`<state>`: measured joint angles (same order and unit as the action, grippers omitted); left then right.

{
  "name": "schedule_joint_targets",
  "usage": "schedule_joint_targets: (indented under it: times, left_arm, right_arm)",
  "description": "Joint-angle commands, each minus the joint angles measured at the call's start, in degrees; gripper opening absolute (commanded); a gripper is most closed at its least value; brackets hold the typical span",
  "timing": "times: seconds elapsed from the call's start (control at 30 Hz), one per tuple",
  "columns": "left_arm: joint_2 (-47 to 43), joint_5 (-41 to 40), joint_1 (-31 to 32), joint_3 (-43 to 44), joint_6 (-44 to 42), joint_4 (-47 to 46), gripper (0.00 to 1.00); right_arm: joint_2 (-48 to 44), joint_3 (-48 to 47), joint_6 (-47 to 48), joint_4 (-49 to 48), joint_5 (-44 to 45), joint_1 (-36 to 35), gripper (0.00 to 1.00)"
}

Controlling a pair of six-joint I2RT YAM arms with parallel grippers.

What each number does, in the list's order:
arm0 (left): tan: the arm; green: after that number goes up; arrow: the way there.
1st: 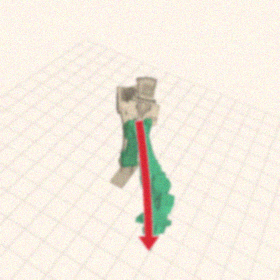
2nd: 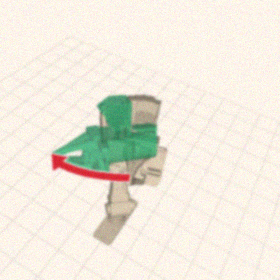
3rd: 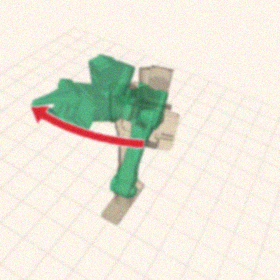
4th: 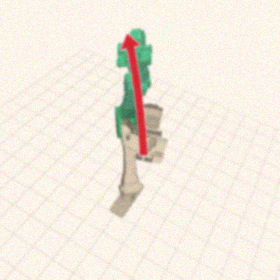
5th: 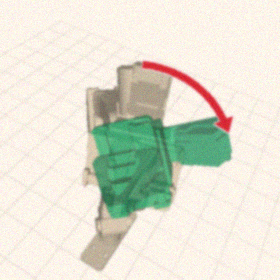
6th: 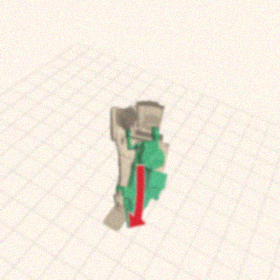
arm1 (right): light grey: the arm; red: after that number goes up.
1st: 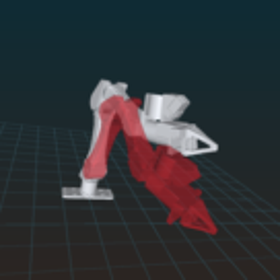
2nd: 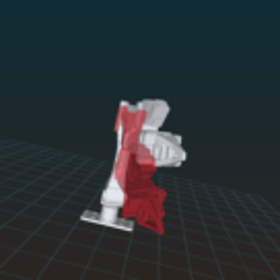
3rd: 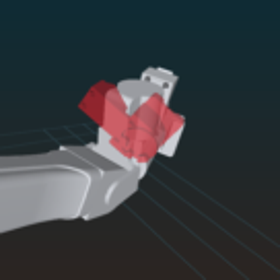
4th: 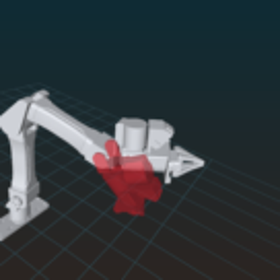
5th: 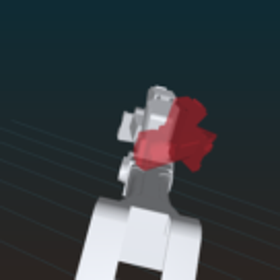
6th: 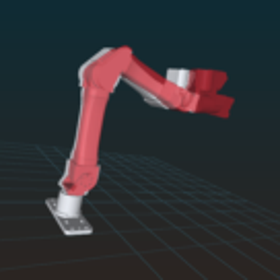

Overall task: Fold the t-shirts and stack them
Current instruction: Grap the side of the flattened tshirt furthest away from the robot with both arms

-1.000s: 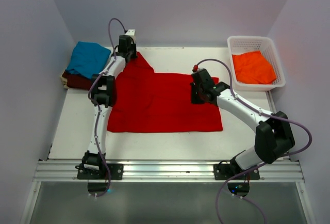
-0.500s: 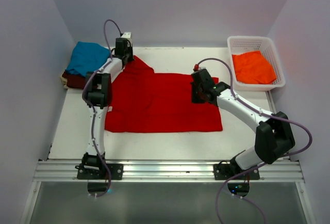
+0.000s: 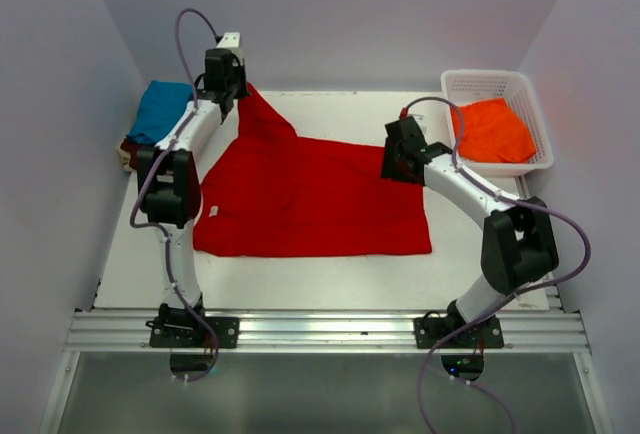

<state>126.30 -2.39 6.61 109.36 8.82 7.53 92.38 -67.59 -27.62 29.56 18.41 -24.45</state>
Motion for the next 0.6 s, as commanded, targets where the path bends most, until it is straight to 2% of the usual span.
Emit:
schedule_joint_targets:
  times: [0.0, 0.17, 0.43, 0.57]
  left_arm:
    - [-6.93, -2.43, -0.11, -7.04, 0.67, 2.32, 0.0]
    - [-13.0, -2.35, -0.19, -13.9, 2.43, 1.87, 0.0]
    - [-14.59, -2.26, -0.11, -14.09, 2.34, 5.56, 0.0]
    - [-14.77, -2.79, -0.2, -14.7, 1.82, 6.27, 0.0]
  right_arm:
    - [3.15, -5.0, -1.65, -2.4, 2.06, 5.36, 0.54]
    - [12.98, -13.34, -1.83, -2.41, -0.57, 10.64, 0.53]
    - [26.53, -27.48, -0.51, 0.49, -2.42, 15.65, 0.49]
    - [29.7, -29.61, -0.6, 0.5, -2.68, 16.54, 0.47]
